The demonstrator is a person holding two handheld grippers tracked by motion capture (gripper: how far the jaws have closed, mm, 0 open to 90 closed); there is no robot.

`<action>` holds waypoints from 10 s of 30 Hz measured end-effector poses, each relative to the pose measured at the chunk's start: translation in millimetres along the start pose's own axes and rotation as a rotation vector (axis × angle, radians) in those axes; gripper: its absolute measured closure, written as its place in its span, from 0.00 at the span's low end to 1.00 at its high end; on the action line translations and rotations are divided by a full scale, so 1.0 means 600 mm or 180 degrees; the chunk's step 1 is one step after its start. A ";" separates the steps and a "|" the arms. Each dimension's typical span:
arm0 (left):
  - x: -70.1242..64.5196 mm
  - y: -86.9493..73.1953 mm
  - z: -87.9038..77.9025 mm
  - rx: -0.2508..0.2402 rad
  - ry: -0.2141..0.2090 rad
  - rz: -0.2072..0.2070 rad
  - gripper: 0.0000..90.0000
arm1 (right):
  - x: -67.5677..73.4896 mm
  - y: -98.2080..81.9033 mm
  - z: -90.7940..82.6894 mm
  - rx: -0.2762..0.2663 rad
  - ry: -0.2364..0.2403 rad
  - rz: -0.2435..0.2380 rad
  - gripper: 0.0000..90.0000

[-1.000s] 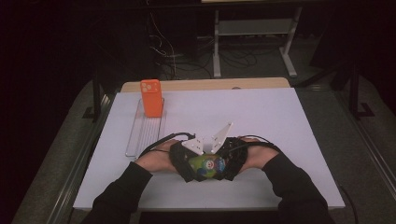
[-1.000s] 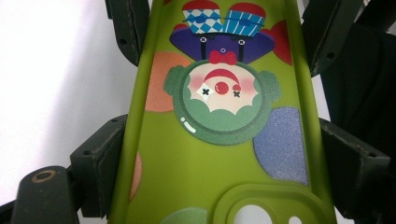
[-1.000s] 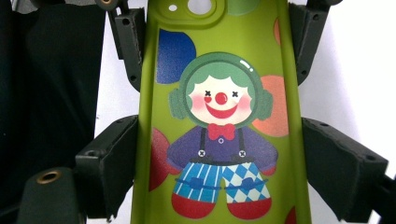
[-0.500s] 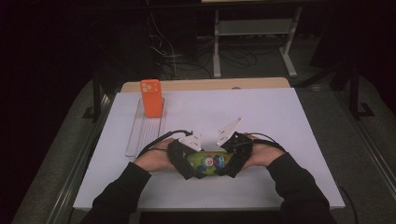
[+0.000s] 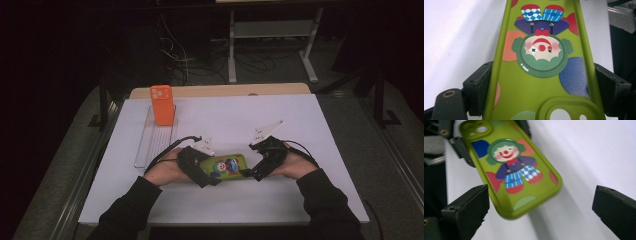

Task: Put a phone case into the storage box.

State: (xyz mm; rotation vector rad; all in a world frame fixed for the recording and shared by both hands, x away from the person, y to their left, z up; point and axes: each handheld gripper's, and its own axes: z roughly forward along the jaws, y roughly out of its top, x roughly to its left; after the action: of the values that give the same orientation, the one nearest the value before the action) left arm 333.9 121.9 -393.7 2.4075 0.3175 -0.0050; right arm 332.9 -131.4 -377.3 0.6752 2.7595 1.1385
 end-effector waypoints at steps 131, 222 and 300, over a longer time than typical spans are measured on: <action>0.002 0.002 0.015 -0.0010 0.0578 -0.0566 0.17 | 0.148 -0.046 0.138 0.0264 -0.2990 -0.3040 0.55; 0.021 -0.007 -0.012 -0.0298 0.0695 -0.0719 0.00 | 0.026 -0.048 0.038 -0.0687 -0.1081 0.0905 0.84; 0.097 0.116 -0.079 -0.1242 0.0703 -0.1165 0.16 | 0.008 -0.074 0.029 -0.0626 -0.0912 0.0683 0.07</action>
State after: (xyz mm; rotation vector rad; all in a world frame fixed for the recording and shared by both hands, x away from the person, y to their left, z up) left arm 402.4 115.4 -317.7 1.9382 0.7821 0.1448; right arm 316.2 -146.0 -419.7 1.0367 2.3466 1.2207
